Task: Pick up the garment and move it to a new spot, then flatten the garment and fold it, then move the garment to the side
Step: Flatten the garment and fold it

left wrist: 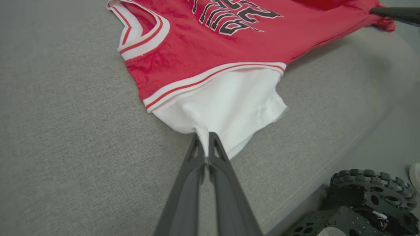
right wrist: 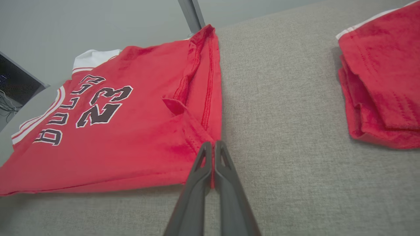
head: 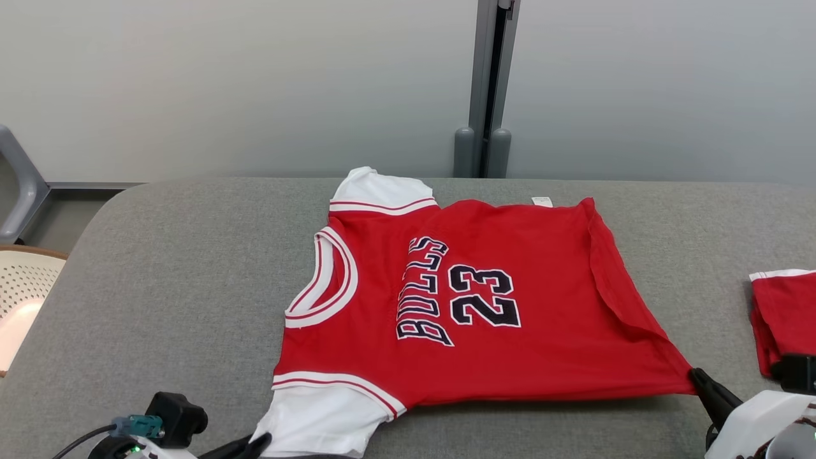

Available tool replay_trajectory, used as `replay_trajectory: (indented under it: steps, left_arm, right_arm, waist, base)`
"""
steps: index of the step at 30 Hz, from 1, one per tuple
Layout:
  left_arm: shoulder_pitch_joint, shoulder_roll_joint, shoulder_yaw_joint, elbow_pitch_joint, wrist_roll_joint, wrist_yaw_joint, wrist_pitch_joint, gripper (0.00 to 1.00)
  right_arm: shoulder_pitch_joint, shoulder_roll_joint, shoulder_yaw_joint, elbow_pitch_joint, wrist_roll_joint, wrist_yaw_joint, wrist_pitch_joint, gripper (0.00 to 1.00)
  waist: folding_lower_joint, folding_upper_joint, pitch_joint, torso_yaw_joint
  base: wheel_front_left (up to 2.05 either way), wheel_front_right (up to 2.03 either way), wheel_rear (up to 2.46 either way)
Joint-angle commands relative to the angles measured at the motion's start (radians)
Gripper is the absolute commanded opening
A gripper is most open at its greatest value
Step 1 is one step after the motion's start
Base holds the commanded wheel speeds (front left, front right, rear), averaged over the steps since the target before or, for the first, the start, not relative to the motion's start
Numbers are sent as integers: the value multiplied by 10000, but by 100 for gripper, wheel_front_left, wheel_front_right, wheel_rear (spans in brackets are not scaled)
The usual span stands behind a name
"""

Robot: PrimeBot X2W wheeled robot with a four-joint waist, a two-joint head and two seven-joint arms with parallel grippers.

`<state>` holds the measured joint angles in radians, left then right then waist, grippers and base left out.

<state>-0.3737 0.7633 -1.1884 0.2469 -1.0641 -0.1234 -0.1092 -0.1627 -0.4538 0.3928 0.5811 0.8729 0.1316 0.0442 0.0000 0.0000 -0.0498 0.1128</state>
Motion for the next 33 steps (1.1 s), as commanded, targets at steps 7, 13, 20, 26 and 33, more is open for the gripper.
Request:
replay_trajectory:
  steps: [7, 13, 20, 26, 33]
  left_arm:
    - [214, 719, -284, -1211, -253, -57, 703, 0]
    - [211, 1353, -475, -2345, -662, -86, 1441, 0]
    - [20, 2043, -633, -3802, -1403, -87, 2413, 0]
    - [-87, 2383, -689, -4276, -1761, -89, 2985, 0]
    - [-580, 2410, -578, -4125, -1378, -79, 2984, 0]
  right_arm:
    - [836, -511, -612, -1283, -476, -18, 1654, 0]
    - [1635, -736, -1454, -2745, -838, -18, 3538, 0]
    - [2855, -500, -2966, -4843, -1224, -18, 6240, 0]
    - [3452, 30, -3940, -6246, -1719, -18, 7669, 0]
    - [3275, 342, -4392, -6976, -2561, -18, 8272, 0]
  waist:
    - [0, 0, 25, 2]
    - [0, 0, 58, 53]
    - [0, 0, 112, 109]
    - [0, 0, 172, 82]
    - [0, 0, 316, 32]
  base:
    - [0, 0, 0]
    - [0, 0, 0]
    - [0, 0, 0]
    - [0, 0, 0]
    - [0, 0, 0]
